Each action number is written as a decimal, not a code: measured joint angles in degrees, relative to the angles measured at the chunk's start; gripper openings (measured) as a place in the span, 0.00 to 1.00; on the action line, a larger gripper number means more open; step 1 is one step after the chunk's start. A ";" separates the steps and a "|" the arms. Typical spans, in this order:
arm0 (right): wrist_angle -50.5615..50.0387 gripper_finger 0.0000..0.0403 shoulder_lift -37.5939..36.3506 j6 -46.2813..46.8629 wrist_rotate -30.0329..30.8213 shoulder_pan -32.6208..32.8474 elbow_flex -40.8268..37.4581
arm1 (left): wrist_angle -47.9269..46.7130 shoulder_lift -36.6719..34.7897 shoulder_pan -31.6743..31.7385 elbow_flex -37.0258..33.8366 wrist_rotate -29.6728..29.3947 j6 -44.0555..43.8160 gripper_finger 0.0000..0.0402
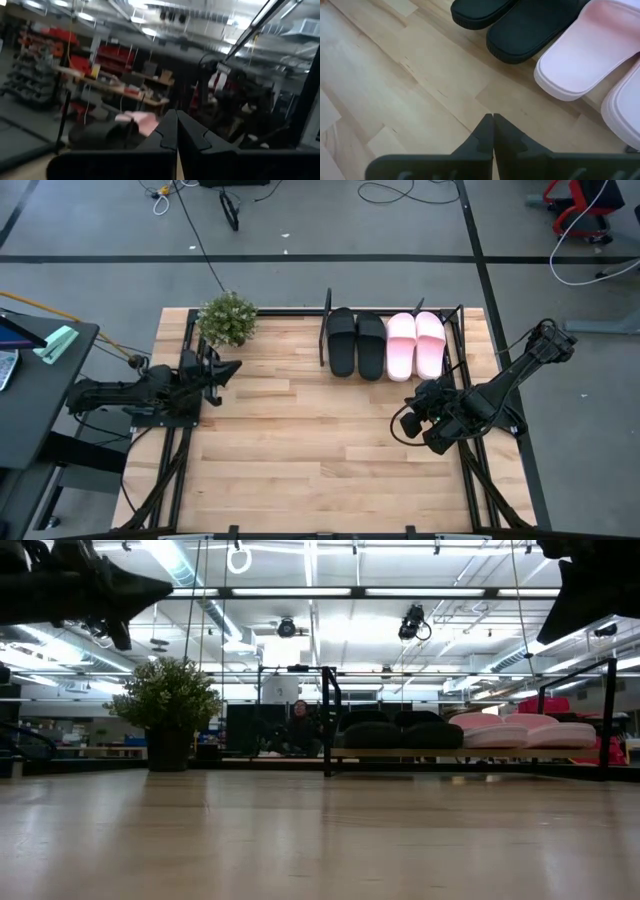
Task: Pick and place slides into the shelf
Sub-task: Return to Home Position
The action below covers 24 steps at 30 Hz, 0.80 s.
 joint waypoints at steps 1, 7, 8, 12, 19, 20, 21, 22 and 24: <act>0.01 0.02 0.00 0.00 0.00 0.00 0.00 | -1.03 0.00 0.00 0.00 -0.02 -0.75 0.01; 0.01 0.02 0.00 0.49 -0.04 0.01 0.00 | -4.43 0.00 0.00 -0.02 -0.02 -1.62 0.01; 0.01 0.02 0.00 0.48 -0.04 0.00 0.00 | -5.97 0.00 0.00 -0.02 -0.03 -2.15 0.01; -0.01 0.02 0.00 0.48 -0.04 0.00 0.00 | -12.63 0.01 0.00 -0.04 0.02 -4.14 0.01; 0.00 0.02 0.00 1.18 -0.04 0.02 0.00 | -17.61 0.05 0.00 -0.04 2.48 -4.42 0.01; 0.00 0.02 0.00 1.18 -0.04 0.00 0.00 | -18.00 0.07 0.00 -0.04 2.58 -4.39 0.01; -0.01 0.02 0.00 1.18 -0.04 0.01 0.00 | -18.18 0.05 0.00 -0.04 2.62 -4.32 0.01; -0.01 0.02 0.00 1.20 -0.04 0.00 0.00 | -18.24 0.07 0.00 -0.04 2.87 -4.02 0.01; -0.01 0.02 0.00 1.21 -0.07 0.00 0.00 | -18.48 0.11 0.00 -0.02 3.61 -2.96 0.01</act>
